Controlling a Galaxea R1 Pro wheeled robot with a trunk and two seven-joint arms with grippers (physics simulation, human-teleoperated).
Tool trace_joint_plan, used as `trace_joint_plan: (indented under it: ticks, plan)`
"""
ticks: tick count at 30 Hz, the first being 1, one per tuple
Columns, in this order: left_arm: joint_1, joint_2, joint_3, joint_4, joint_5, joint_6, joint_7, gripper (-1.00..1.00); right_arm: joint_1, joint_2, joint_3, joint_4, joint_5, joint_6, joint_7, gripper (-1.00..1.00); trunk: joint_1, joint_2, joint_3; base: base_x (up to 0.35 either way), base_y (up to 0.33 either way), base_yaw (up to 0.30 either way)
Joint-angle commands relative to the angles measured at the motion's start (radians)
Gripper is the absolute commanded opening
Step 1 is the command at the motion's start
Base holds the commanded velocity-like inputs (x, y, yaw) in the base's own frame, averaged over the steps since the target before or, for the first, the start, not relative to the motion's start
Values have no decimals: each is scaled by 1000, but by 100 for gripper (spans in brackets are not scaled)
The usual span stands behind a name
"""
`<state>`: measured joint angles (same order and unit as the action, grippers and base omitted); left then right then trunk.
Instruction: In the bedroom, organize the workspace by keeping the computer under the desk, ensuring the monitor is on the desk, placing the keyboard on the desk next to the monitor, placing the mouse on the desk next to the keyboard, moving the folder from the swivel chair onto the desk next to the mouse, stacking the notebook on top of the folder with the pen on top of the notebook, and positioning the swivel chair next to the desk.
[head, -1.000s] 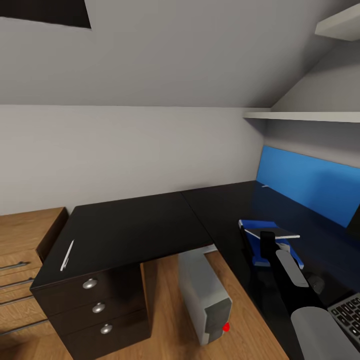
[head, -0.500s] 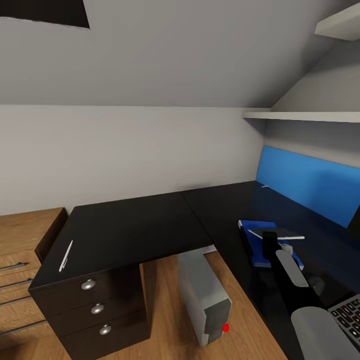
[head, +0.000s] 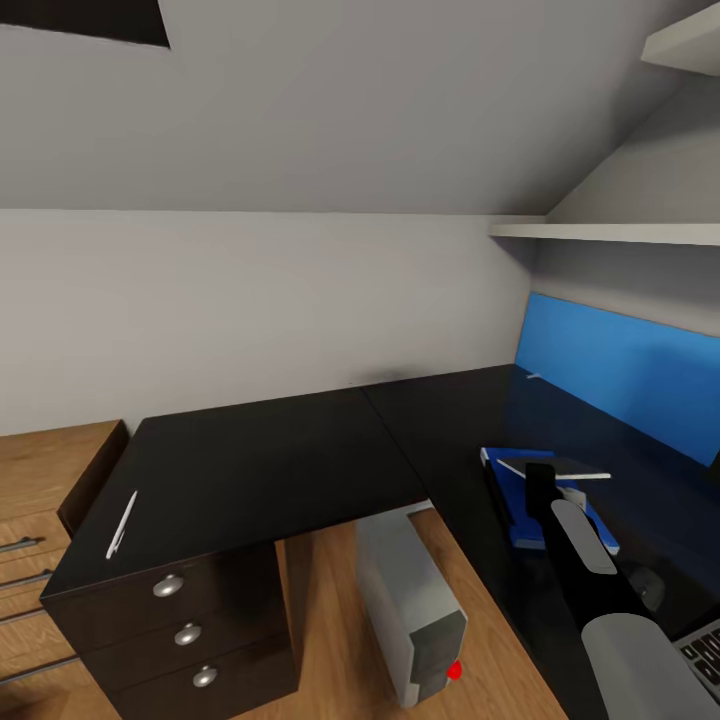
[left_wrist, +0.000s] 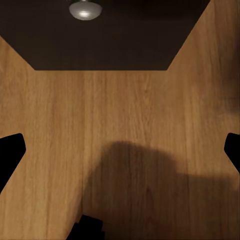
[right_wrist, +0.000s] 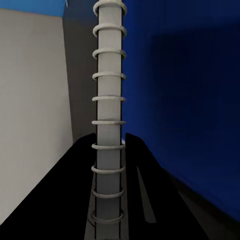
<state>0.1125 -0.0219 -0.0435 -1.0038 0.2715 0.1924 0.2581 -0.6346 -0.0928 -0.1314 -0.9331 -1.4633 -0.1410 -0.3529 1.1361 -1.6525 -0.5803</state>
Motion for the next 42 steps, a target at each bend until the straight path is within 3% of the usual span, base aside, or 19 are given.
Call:
trace_joint_plan:
  ticks: [1,19,20,42]
  plan:
    - [0,0,-2,-3,9,4,7,100,0,0,1,-1,-12,-8,2,-100,0,0,-1,27,0,0]
    - [1,0,-2,-3,9,4,7,100,0,0,2,-2,-12,-8,0,-100,0,0,-1,4,0,0]
    - [1,0,-2,-3,9,4,7,100,0,0,2,-2,-12,-8,0,100,0,0,-1,0,0,0]
    - [0,0,-2,-3,9,4,7,100,0,-1,3,-3,-12,-8,2,100,0,0,-1,-44,0,0]
